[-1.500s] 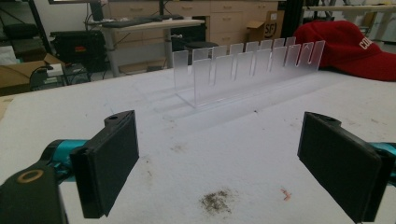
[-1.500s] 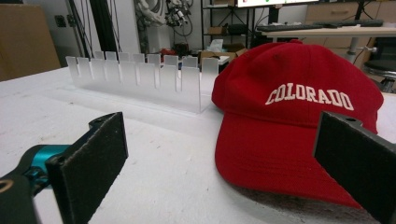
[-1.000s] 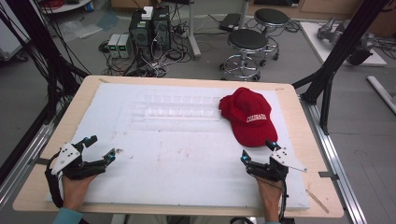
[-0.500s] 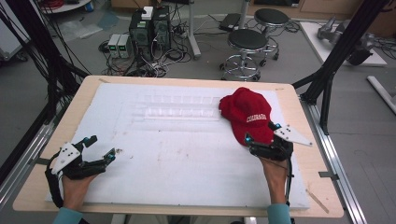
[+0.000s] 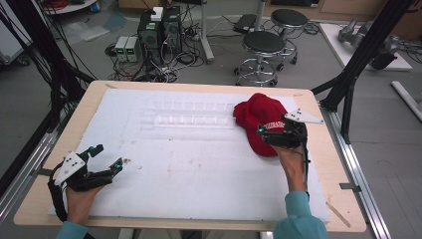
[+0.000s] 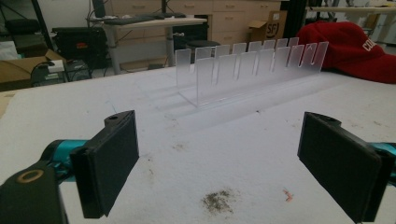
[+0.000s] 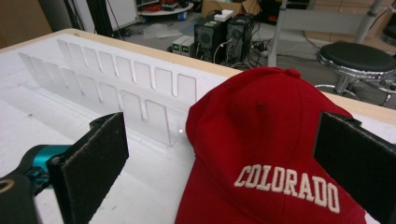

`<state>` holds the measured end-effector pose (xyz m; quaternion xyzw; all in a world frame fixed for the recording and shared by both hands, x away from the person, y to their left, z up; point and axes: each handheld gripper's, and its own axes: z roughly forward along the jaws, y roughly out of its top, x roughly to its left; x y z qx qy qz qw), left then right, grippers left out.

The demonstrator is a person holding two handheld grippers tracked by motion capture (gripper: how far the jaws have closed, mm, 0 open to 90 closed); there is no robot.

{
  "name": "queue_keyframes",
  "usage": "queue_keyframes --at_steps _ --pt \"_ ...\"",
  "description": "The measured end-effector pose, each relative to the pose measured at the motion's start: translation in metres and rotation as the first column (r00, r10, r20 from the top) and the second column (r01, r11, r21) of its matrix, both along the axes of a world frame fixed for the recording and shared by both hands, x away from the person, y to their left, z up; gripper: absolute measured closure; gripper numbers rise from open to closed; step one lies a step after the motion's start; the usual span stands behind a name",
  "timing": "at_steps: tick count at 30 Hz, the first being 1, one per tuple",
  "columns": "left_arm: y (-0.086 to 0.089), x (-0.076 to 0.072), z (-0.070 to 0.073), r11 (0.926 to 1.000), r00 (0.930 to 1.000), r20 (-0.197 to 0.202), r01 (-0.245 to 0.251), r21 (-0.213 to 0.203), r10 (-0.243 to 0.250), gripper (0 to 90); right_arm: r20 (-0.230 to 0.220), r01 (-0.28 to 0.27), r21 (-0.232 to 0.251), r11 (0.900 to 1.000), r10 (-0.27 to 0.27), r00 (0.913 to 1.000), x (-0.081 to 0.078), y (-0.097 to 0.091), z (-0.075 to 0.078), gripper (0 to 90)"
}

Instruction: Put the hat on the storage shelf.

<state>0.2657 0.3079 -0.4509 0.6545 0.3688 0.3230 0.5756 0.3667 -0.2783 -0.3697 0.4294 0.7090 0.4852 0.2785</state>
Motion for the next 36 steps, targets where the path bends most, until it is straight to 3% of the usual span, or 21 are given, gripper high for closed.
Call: queue_keyframes --at_steps 8,18,22,26,36 --pt "-0.001 0.0 0.0 1.0 1.0 0.001 0.001 0.007 -0.001 12.8 -0.042 0.01 -0.02 0.9997 -0.011 0.999 0.022 -0.007 0.007 3.8" --pt "-0.001 -0.001 0.0 0.9999 1.0 0.005 0.002 0.013 -0.002 12.8 -0.107 0.002 -0.076 0.9971 -0.01 0.9942 0.051 -0.005 -0.003 5.4" --pt "-0.002 0.0 0.0 0.9999 1.0 0.004 0.004 0.016 -0.004 12.8 -0.138 0.023 -0.106 0.9941 -0.038 0.9897 0.059 -0.005 -0.009 5.5" --pt "-0.001 0.0 0.0 0.9999 1.0 0.004 0.005 0.015 -0.005 12.8 -0.167 0.02 -0.127 0.9917 -0.042 0.9851 0.063 -0.006 -0.014 16.9" --pt "-0.001 0.0 0.0 0.9998 1.0 0.005 0.006 0.017 -0.006 12.8 -0.19 0.086 -0.19 0.9779 -0.122 0.9742 0.069 -0.005 -0.022 27.7"
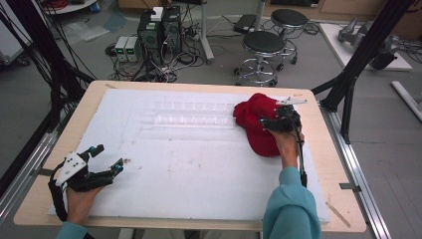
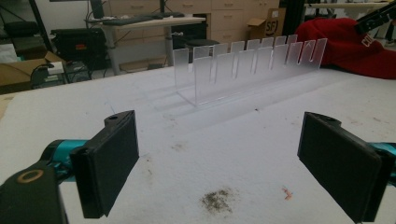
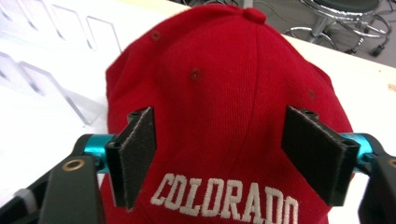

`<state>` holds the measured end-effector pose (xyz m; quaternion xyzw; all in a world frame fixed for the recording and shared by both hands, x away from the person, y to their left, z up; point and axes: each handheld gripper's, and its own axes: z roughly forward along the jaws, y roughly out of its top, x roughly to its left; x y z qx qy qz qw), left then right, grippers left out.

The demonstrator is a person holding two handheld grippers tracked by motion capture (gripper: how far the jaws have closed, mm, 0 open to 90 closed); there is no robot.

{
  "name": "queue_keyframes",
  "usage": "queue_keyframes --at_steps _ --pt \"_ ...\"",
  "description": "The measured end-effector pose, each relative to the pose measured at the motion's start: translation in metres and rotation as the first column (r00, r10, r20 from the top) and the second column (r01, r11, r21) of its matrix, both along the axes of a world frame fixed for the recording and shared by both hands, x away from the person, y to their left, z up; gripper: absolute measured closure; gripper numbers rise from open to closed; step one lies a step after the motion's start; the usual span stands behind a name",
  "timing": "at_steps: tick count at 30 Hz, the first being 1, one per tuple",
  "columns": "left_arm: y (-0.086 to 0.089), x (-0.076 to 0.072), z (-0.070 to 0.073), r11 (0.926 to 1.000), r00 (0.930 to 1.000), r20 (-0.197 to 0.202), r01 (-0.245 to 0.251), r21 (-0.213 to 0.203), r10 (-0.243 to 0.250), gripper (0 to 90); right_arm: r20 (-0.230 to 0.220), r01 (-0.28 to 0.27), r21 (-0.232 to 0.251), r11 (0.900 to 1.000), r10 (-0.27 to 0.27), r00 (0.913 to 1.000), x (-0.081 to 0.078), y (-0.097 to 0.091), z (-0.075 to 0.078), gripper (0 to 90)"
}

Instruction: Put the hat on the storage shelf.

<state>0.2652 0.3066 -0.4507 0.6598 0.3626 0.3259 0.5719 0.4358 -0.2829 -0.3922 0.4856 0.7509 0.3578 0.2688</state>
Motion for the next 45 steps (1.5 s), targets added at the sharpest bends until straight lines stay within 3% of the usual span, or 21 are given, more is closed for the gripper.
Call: queue_keyframes --at_steps 13,25,31,45 --pt "0.0 0.0 0.0 1.0 1.0 -0.001 -0.003 -0.006 0.003 12.8 -0.012 0.042 -0.024 0.9988 -0.043 0.999 0.004 0.003 -0.005 52.8" --pt "0.0 0.0 0.0 1.0 1.0 -0.002 -0.004 -0.005 0.004 12.8 -0.056 0.057 0.034 0.9978 -0.055 0.9969 0.004 0.0 -0.006 80.2" --pt "0.0 0.0 0.0 1.0 1.0 -0.002 -0.003 -0.006 0.003 12.8 -0.055 0.082 0.059 0.9949 -0.079 0.9954 0.002 -0.001 -0.004 85.8" --pt "0.001 0.001 0.0 0.9999 0.9999 -0.011 -0.005 -0.016 0.004 12.8 0.005 0.083 0.139 0.9869 -0.085 0.9964 -0.011 -0.01 0.014 86.7"
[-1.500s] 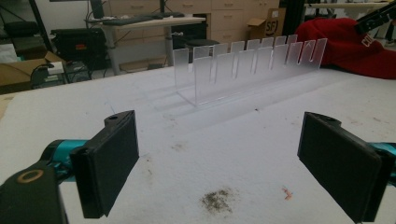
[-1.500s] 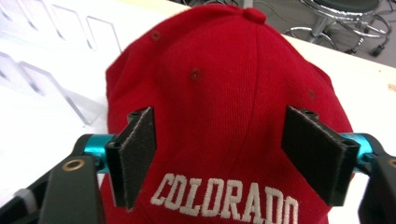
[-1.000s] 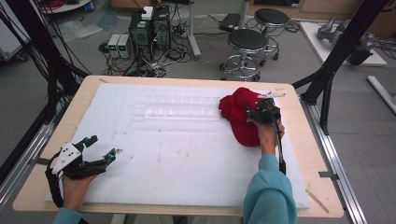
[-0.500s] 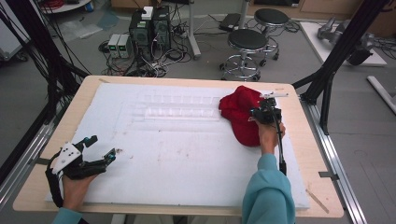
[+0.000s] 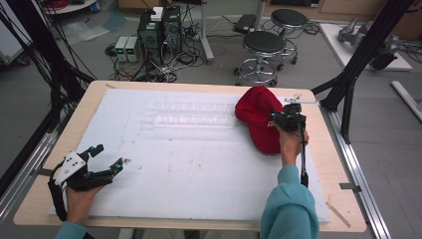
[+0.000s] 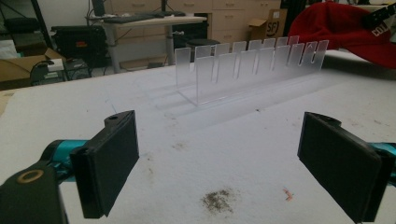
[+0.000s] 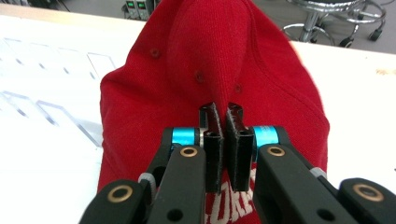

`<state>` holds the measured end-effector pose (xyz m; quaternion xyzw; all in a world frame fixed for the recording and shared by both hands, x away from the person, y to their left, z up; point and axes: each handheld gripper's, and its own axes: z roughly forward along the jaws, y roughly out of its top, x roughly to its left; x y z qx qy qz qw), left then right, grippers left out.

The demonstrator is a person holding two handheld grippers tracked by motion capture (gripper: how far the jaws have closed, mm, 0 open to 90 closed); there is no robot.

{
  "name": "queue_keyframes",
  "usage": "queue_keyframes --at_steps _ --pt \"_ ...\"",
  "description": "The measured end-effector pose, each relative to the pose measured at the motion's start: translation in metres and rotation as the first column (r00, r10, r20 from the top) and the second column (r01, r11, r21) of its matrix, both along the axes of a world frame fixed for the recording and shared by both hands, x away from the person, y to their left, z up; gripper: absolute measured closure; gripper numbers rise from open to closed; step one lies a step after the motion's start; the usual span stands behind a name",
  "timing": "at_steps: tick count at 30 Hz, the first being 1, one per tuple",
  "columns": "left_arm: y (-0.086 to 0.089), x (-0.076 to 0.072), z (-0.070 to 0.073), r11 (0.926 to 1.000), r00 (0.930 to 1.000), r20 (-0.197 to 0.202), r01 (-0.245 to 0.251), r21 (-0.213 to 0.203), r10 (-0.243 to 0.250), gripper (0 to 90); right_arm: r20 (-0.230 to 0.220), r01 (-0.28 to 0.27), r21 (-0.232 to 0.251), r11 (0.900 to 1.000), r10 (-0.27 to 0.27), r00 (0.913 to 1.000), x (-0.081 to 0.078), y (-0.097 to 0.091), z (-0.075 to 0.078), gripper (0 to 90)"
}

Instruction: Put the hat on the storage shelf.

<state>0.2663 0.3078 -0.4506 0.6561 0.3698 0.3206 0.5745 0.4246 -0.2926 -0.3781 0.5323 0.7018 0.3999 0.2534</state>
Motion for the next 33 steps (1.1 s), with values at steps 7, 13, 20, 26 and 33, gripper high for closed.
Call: queue_keyframes --at_steps 7,13,20,26,33 --pt "0.001 0.001 0.0 1.0 1.0 -0.008 -0.002 -0.009 0.002 12.8 0.041 0.005 0.03 0.9995 -0.006 0.9992 -0.008 -0.004 0.01 86.7" --pt "0.001 0.001 0.0 0.9999 0.9999 -0.012 -0.001 -0.011 0.001 12.8 0.075 -0.006 0.054 0.9985 0.001 0.9972 -0.016 -0.007 0.018 86.7" --pt "0.002 0.003 0.001 0.9998 0.9996 -0.029 0.001 -0.018 -0.002 12.7 0.14 -0.04 0.118 0.9922 0.024 0.9899 -0.026 -0.007 0.03 86.7" --pt "0.0 0.003 0.003 0.9997 0.9983 -0.056 0.017 -0.015 -0.017 12.7 0.18 -0.079 0.161 0.9837 0.05 0.9824 -0.032 -0.003 0.038 86.8" --pt "-0.006 0.004 0.016 0.998 0.9955 -0.078 0.051 -0.038 -0.053 12.7 0.201 -0.12 0.144 0.9824 0.089 0.9754 -0.038 0.009 0.053 86.7"
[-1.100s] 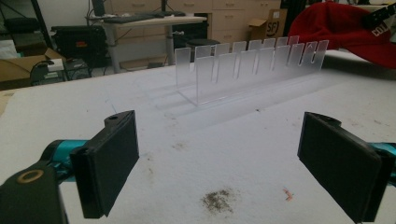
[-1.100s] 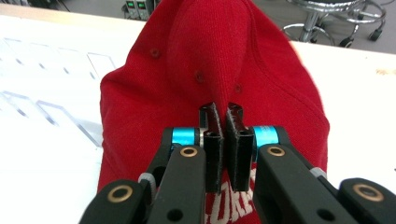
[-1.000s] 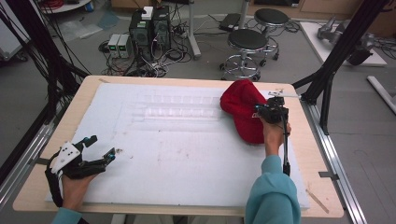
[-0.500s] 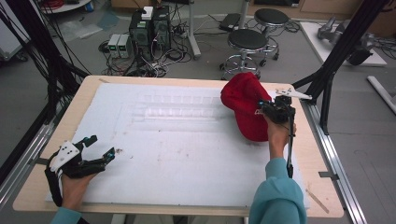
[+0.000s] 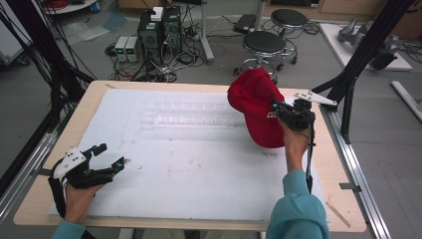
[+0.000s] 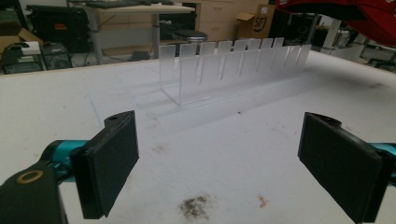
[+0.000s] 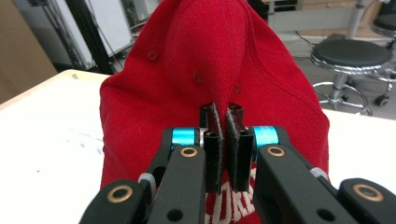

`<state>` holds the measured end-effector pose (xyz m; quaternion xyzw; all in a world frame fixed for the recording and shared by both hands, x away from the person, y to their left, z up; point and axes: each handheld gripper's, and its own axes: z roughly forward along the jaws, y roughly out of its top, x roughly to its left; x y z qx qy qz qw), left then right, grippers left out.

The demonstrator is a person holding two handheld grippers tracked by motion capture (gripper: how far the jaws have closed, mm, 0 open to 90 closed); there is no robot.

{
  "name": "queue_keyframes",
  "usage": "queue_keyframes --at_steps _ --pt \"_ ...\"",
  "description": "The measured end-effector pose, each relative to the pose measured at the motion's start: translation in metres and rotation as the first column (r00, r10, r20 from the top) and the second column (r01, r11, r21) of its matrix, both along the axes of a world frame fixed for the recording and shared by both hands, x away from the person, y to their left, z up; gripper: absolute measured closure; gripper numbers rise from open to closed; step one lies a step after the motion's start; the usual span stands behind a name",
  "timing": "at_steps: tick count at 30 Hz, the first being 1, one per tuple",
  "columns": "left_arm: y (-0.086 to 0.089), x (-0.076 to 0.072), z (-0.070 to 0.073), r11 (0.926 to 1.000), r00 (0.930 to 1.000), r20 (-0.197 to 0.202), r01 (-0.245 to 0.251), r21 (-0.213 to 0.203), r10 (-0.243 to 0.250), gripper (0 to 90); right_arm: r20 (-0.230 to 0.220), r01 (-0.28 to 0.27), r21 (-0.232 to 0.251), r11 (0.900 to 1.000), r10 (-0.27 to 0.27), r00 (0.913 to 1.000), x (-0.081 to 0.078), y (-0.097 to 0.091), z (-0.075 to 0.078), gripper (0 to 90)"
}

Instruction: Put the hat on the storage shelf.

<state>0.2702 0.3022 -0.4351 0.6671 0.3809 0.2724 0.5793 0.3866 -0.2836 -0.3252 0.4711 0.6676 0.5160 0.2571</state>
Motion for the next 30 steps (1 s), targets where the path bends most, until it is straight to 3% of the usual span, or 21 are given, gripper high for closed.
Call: queue_keyframes --at_steps 7,14,17,23,24,25,30 --pt "-0.011 0.01 0.022 0.9975 0.9977 -0.044 0.054 0.046 -0.052 12.7 0.035 -0.052 -0.014 0.9985 0.053 0.998 -0.003 0.018 0.013 86.7" --pt "-0.015 0.016 0.03 0.9956 0.9937 -0.071 0.088 0.033 -0.086 12.7 0.055 -0.107 -0.026 0.9939 0.109 0.9926 -0.006 0.036 0.019 86.7" --pt "-0.015 0.022 0.036 0.9898 0.985 -0.1 0.142 0.009 -0.141 12.7 0.055 -0.126 -0.036 0.9914 0.128 0.9903 -0.006 0.043 0.022 86.7" --pt "-0.017 0.029 0.048 0.9838 0.9786 -0.106 0.179 0.012 -0.176 12.7 0.073 -0.16 -0.034 0.9865 0.162 0.9841 -0.007 0.054 0.026 86.7" --pt "-0.019 0.032 0.052 0.9781 0.9721 -0.112 0.208 0.002 -0.206 12.7 0.078 -0.169 -0.034 0.985 0.172 0.982 -0.008 0.056 0.027 86.7" --pt "-0.019 0.032 0.052 0.9781 0.9721 -0.112 0.208 0.002 -0.206 12.7 0.078 -0.169 -0.034 0.985 0.172 0.982 -0.008 0.056 0.027 86.7" --pt "-0.026 0.039 0.064 0.9647 0.9561 -0.13 0.262 -0.023 -0.263 12.8 0.109 -0.219 -0.001 0.9758 0.217 0.97 -0.009 0.066 0.029 86.7"
